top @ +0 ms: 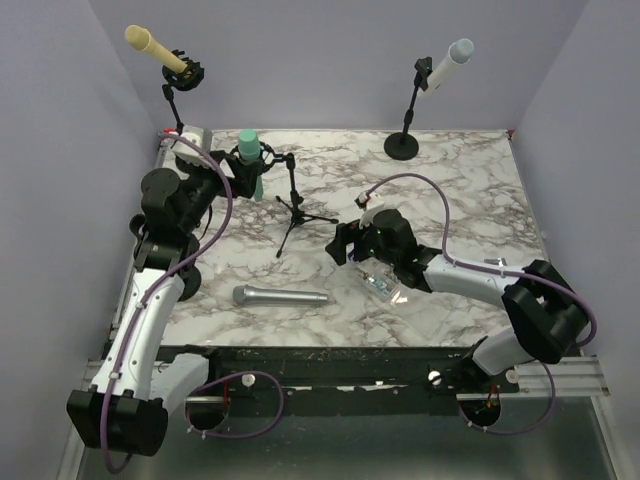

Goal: Remove the microphone from the stand

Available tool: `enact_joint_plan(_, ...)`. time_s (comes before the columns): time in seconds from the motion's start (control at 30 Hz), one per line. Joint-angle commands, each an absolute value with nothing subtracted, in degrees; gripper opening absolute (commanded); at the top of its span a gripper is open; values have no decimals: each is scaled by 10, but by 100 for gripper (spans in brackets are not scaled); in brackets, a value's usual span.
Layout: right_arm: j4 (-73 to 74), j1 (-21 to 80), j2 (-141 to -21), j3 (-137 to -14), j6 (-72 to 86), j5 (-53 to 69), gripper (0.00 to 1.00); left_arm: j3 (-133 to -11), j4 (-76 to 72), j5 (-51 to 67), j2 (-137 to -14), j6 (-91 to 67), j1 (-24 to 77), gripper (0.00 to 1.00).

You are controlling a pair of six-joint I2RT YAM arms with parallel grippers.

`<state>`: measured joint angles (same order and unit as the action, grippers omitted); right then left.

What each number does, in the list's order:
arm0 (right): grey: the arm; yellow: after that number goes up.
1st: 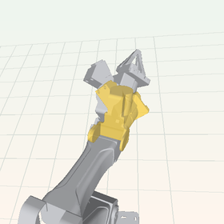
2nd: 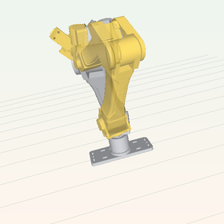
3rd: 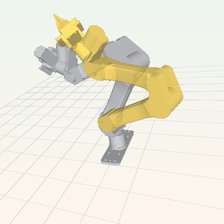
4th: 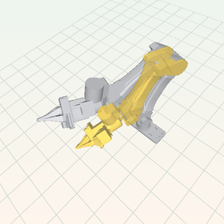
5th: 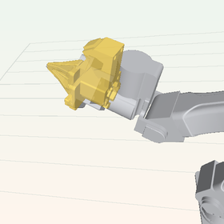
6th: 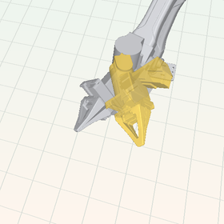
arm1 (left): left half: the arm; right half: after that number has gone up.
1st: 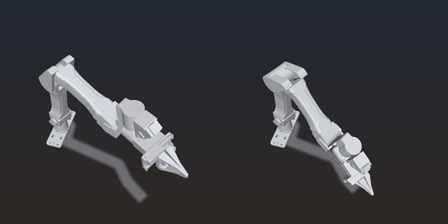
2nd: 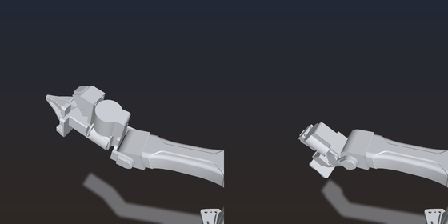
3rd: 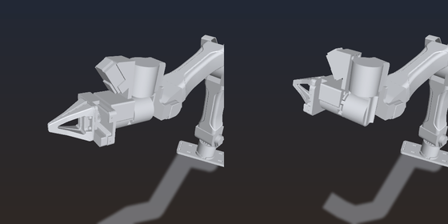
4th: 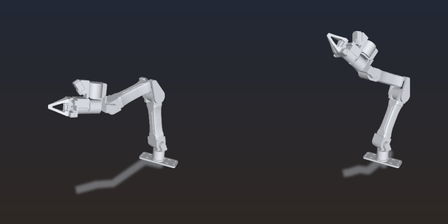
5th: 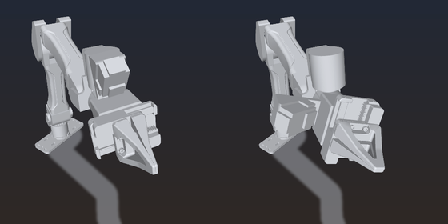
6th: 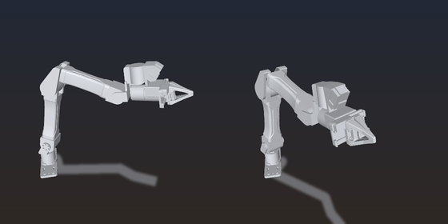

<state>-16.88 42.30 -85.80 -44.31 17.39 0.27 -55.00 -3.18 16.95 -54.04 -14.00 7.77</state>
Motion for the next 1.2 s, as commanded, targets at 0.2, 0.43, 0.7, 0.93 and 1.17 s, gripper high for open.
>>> enact_joint_plan(0.2,-305,425,-818,-367,169,4,91,-646,-52,120,-650,-66,99,77)
enact_joint_plan(0.43,-331,425,-804,-349,164,10,91,-662,-62,84,-690,-52,120,68)
enact_joint_plan(0.7,-341,425,-804,-343,163,9,91,-642,-77,60,-698,-49,126,61)
enact_joint_plan(0.93,-345,425,-801,-340,161,9,91,-631,-74,38,-709,-55,127,70)
enact_joint_plan(1.17,-346,425,-803,-339,162,9,91,-633,-72,40,-719,-62,127,68)
